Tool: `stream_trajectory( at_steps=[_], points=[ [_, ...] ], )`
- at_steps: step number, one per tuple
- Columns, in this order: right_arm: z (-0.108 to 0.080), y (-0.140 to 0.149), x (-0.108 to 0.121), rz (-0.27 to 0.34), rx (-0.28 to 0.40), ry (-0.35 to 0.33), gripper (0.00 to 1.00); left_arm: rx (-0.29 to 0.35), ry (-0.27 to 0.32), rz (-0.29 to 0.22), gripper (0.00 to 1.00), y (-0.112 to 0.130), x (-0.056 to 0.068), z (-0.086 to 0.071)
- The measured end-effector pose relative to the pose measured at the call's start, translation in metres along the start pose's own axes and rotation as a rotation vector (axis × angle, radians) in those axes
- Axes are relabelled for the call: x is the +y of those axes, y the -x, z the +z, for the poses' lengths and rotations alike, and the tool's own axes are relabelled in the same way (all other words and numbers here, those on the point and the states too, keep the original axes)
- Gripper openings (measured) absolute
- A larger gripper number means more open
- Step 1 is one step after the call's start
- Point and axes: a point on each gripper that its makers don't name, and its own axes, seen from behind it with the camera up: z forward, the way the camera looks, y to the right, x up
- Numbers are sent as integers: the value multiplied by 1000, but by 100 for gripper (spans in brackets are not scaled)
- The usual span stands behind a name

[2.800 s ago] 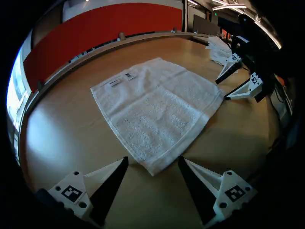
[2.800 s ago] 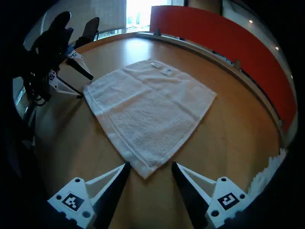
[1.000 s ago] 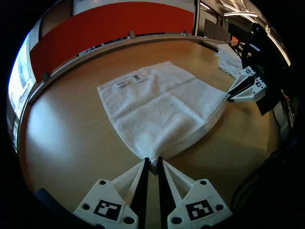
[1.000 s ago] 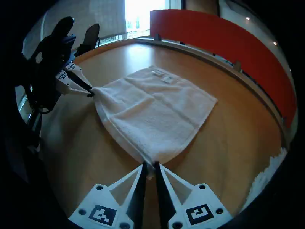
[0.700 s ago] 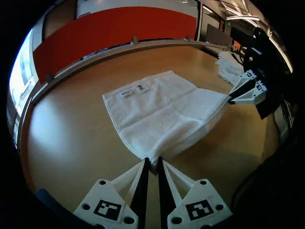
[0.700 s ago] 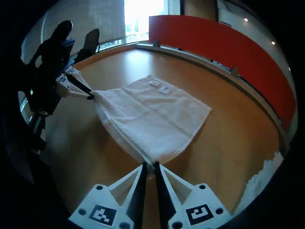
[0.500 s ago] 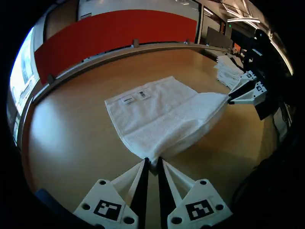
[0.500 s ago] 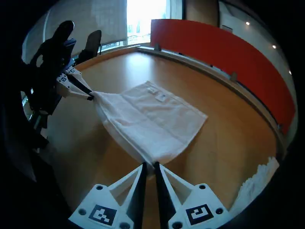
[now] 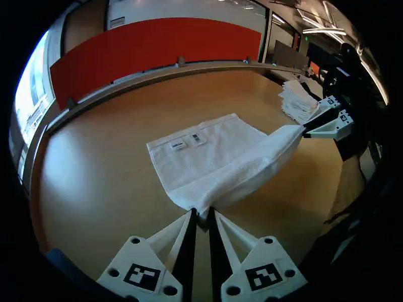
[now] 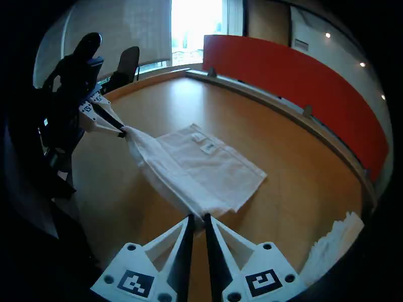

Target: Fold towel

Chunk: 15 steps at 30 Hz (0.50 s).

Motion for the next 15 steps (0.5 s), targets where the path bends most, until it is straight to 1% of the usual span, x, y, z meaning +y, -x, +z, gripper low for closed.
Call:
stream_trajectory(
  at_steps=[6,15],
  points=[
    [-11,-9,-4,1,16,3,16,17,-3,-11,16,-7,2,-13],
    [-28,-15,-7,26,34,9,16,16,18,-29,16,-10,15,-28]
  ],
)
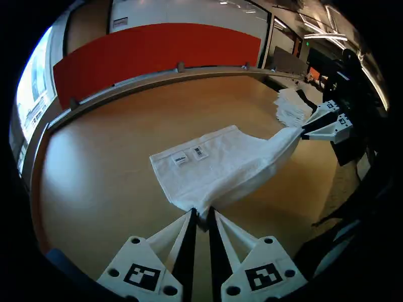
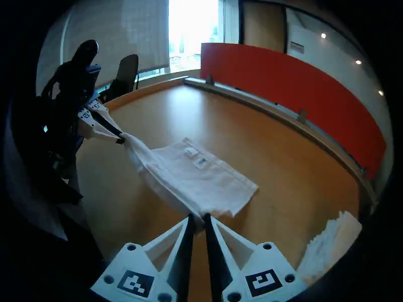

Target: Fold towel

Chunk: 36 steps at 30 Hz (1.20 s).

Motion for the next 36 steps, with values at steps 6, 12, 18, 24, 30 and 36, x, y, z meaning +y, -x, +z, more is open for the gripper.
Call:
stream_trajectory(
  at_steps=[6,12,18,24,30,36],
  points=[
    [-10,-4,-5,10,7,-7,16,-7,8,2,16,1,6,-8],
    [-16,-7,-8,-1,5,-10,16,-12,16,1,16,0,11,-16],
    [-22,-9,-9,-8,4,-14,16,-13,26,6,16,0,14,-22],
    [-21,-7,-10,-9,0,-15,16,-21,26,-1,16,3,15,-20],
    [-20,-2,-10,-7,-12,-21,16,-24,21,-1,16,2,14,-17],
    [-14,2,-7,-8,-30,-21,16,-30,10,-1,16,1,11,-11]
  ],
)
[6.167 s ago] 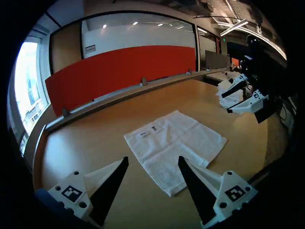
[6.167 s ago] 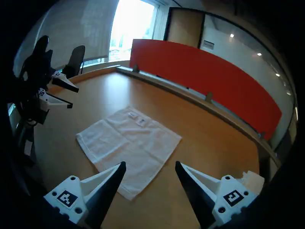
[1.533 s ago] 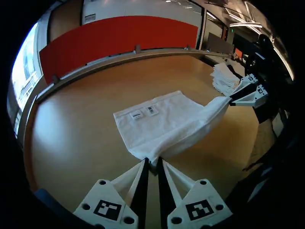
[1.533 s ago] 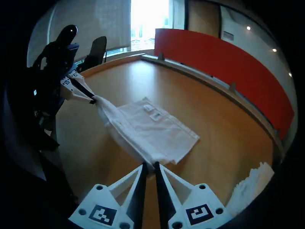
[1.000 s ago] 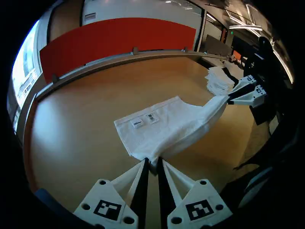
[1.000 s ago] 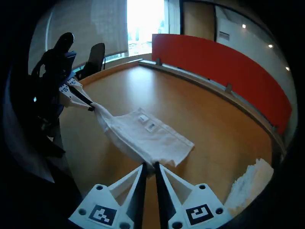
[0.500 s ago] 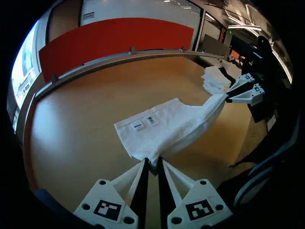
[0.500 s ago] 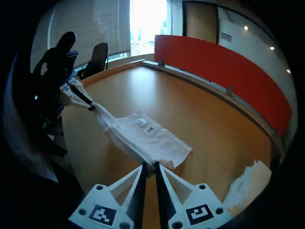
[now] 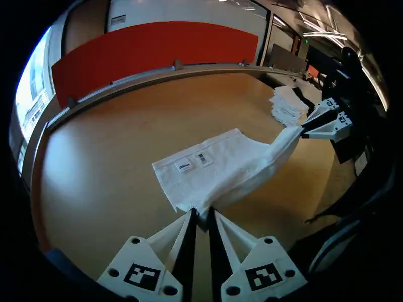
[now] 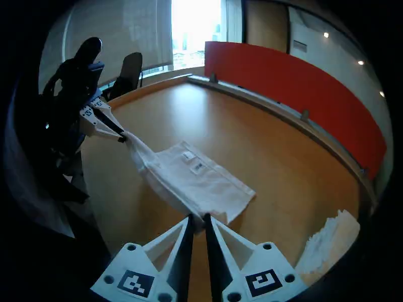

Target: Fold towel

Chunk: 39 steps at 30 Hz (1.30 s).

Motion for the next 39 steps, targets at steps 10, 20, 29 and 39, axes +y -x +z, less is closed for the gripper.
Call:
stream_trajectory(
  at_steps=[10,20,29,39],
  points=[
    [24,3,21,5,-40,11,16,-24,-23,-13,16,-6,-14,24],
    [47,2,47,7,-54,20,16,-43,-42,-22,16,-15,-32,48],
    [58,3,63,7,-66,27,16,-62,-53,-11,16,-20,-43,68],
    [73,6,75,18,-80,37,16,-87,-65,22,16,-18,-51,87]
  ],
)
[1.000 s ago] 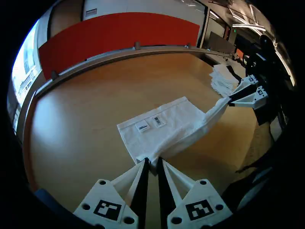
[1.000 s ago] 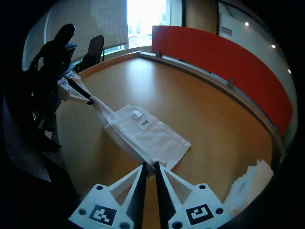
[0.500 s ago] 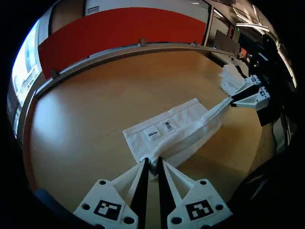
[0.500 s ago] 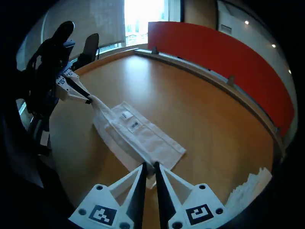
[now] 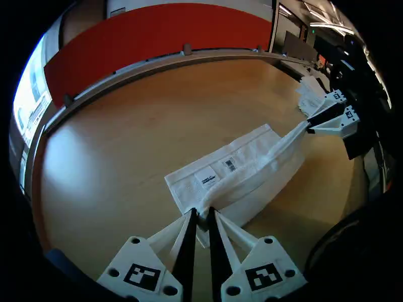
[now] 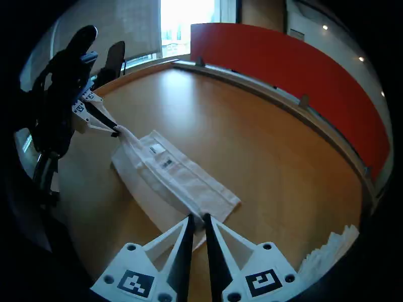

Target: Fold towel

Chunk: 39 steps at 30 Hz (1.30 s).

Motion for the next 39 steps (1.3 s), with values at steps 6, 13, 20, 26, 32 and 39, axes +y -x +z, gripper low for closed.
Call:
stream_trajectory(
  at_steps=[6,13,20,26,32,39],
  points=[
    [10,6,4,10,-17,-2,16,-20,-1,4,16,4,-4,12],
    [19,12,7,19,-31,3,16,-31,-7,8,17,7,-8,24],
    [30,16,16,24,-35,22,17,-28,-40,19,25,9,-17,39],
    [41,21,23,19,-49,40,25,-30,-58,38,30,9,-22,50],
    [48,25,27,16,-64,52,33,-29,-68,43,40,9,-26,55],
    [54,24,32,17,-69,71,38,-21,-79,43,44,6,-30,57]
  ],
)
